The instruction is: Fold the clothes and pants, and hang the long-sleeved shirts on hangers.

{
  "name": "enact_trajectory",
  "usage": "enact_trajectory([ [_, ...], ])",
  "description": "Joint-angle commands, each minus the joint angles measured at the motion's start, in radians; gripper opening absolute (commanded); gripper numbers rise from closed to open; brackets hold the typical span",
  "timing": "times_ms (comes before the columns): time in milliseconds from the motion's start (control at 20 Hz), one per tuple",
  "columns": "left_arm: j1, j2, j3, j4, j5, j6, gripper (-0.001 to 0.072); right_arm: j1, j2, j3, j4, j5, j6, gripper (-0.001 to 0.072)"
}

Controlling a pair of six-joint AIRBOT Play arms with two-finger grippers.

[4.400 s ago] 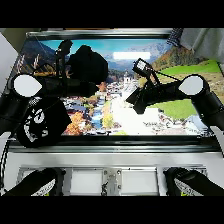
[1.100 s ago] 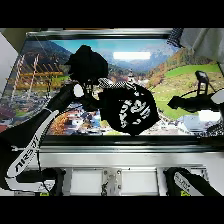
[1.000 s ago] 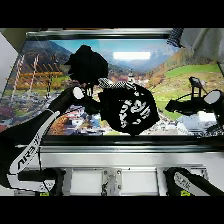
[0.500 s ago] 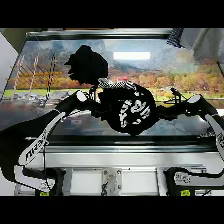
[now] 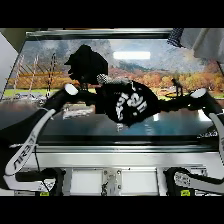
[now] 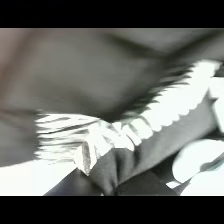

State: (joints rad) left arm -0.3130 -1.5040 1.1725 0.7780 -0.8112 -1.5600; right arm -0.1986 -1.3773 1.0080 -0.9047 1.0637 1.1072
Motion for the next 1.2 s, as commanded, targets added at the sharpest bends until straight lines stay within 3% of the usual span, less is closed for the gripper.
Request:
enact_trajectory([
  [0,0.131,0.193,0.184,0.024,-0.06,0.002,0.0013,-0.04,0.208,0.182,-0.026,0.097,0.011,0.0012],
  [250,0.215,0.454,0.539,0.046,-0.131,0.021,0.0013,-0.043,0.57,0.447,-0.015,0.034,0.084,0.0012],
  [550,0.129,0.618,0.596,0.177,-0.134,0.014,0.0013,-0.043,0.8,0.475,-0.014,-0.022,0.211,0.0012],
  [650,0.091,0.609,0.595,0.264,-0.203,-0.03,0.0013,-0.043,0.805,0.475,-0.015,0.046,0.234,0.0011],
  [800,0.048,0.517,0.589,0.454,-0.449,-0.132,0.0013,-0.043,0.75,0.46,-0.018,0.283,0.26,0.0011],
  [900,0.021,0.446,0.507,0.551,-0.554,-0.146,0.0013,-0.033,0.729,0.376,-0.027,0.358,0.304,0.0011],
  [1000,0.006,0.369,0.368,0.561,-0.553,-0.151,0.0014,-0.017,0.718,0.236,-0.034,0.351,0.358,0.0011],
  [1150,0.003,0.221,0.218,0.528,-0.365,-0.16,0.0019,0.02,0.681,0.011,-0.038,0.225,0.371,0.0011],
])
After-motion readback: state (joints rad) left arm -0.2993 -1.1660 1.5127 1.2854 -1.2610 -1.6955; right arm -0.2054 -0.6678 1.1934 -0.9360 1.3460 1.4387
